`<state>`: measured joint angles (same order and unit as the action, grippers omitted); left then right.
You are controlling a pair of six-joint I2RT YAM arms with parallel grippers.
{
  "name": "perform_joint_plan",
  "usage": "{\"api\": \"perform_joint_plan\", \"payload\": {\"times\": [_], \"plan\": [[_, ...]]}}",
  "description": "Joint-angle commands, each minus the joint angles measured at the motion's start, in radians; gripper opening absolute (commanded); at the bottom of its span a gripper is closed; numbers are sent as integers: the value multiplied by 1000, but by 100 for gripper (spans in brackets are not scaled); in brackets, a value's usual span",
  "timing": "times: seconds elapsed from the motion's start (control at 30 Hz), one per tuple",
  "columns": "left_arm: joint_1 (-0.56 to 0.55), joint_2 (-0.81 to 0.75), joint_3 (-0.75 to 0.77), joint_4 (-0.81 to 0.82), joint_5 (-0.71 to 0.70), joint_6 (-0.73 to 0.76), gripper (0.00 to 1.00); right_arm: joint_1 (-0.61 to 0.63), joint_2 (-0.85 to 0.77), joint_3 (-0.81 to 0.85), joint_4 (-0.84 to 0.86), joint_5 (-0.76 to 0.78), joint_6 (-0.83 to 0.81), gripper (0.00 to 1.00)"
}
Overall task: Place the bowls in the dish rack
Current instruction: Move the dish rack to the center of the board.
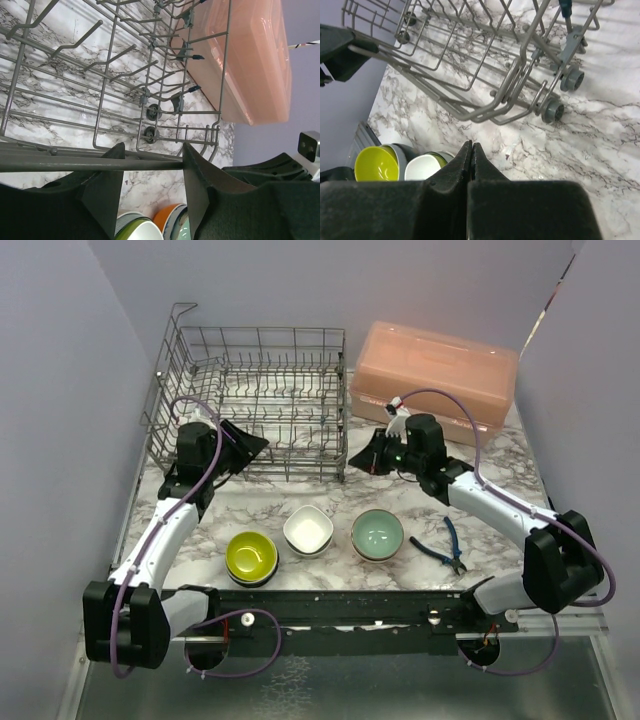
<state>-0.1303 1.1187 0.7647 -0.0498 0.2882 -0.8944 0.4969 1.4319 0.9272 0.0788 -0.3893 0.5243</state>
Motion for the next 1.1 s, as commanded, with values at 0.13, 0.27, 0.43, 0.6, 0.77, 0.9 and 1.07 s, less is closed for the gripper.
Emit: {"api": "perform_joint_plan", "payload": {"times": [0.13, 0.27, 0.43, 0.6, 0.77, 0.9, 1.07], "plan": [[-8, 81, 62, 2, 63, 132, 43, 8, -29, -51, -31, 12, 6, 1], [-9, 92, 56, 2, 100, 123, 45, 8, -21, -38, -37, 8, 9, 9], [-9, 19, -23, 40, 81, 82, 45, 8, -42, -46, -29, 25, 6, 15], [-10, -58, -94, 94, 78, 16, 23, 8, -57, -33, -47, 23, -2, 18], [-10, -78, -118, 103, 124, 5, 33, 8, -81, -27, -76, 31, -14, 20], [-10, -84, -129, 113, 183, 1, 63, 8, -106, -42, -98, 32, -31, 23], [-9, -150, -145, 107, 205, -34, 92, 8, -139, -60, -141, 38, -43, 34]]}}
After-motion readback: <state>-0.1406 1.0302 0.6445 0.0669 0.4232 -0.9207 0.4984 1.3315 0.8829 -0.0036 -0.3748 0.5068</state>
